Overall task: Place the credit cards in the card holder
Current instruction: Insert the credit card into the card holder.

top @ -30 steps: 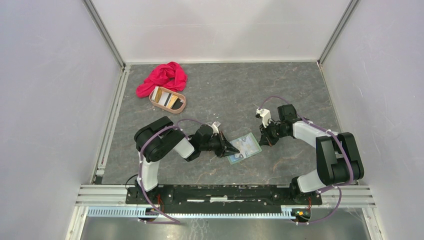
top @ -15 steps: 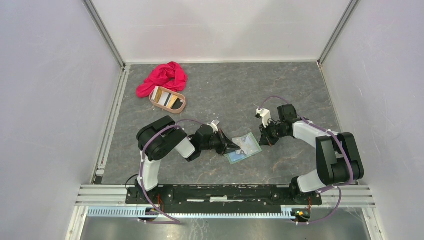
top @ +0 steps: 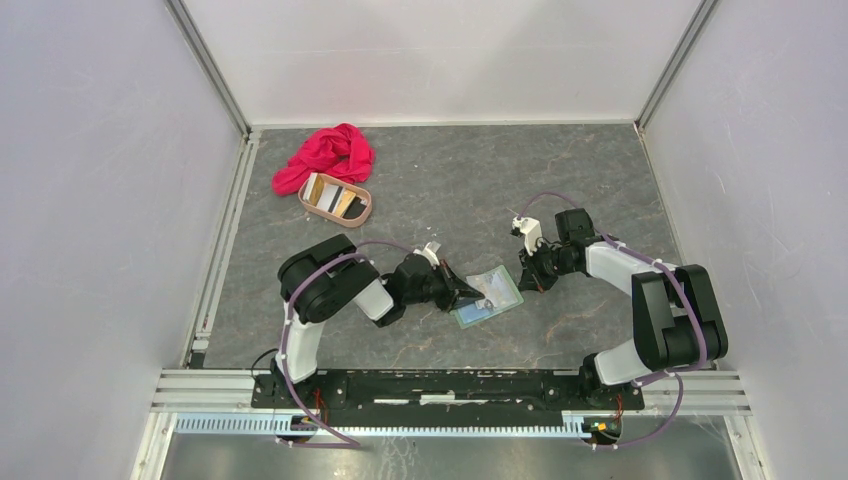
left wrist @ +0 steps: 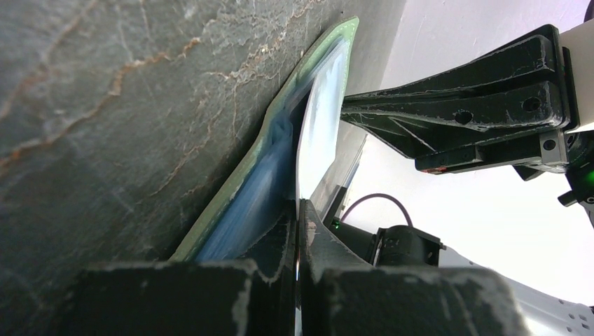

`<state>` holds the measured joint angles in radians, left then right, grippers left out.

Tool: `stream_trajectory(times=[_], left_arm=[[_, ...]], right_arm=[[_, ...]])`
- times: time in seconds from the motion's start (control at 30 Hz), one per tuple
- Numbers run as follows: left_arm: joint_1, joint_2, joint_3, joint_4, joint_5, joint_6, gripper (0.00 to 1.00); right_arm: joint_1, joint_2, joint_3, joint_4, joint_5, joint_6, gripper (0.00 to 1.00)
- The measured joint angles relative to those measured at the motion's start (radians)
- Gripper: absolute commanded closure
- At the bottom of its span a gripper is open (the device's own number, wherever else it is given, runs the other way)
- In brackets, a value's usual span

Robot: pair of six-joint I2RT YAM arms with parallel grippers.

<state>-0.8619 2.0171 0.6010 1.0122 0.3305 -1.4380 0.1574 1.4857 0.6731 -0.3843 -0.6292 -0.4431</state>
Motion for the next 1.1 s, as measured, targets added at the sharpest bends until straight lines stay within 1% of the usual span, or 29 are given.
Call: stream_trajectory(times=[0.3, 0.6, 1.1], left_arm=[[-0.032, 0.008, 0.002, 0.016, -0.041, -0.024, 0.98], [-0.059, 0.019, 0.015, 0.023, -0.042, -0.039, 0.98], [-0.07, 0.049, 0.055, 0.019, -0.067, -0.058, 0.97]], right_arm=[[0.0, 0.0, 0.0, 0.0, 0.0, 0.0, 1.0], [0.0, 0.0, 0.0, 0.0, 0.0, 0.0, 1.0], [0.0, 0.0, 0.002, 0.002, 0.004, 0.0, 1.0]])
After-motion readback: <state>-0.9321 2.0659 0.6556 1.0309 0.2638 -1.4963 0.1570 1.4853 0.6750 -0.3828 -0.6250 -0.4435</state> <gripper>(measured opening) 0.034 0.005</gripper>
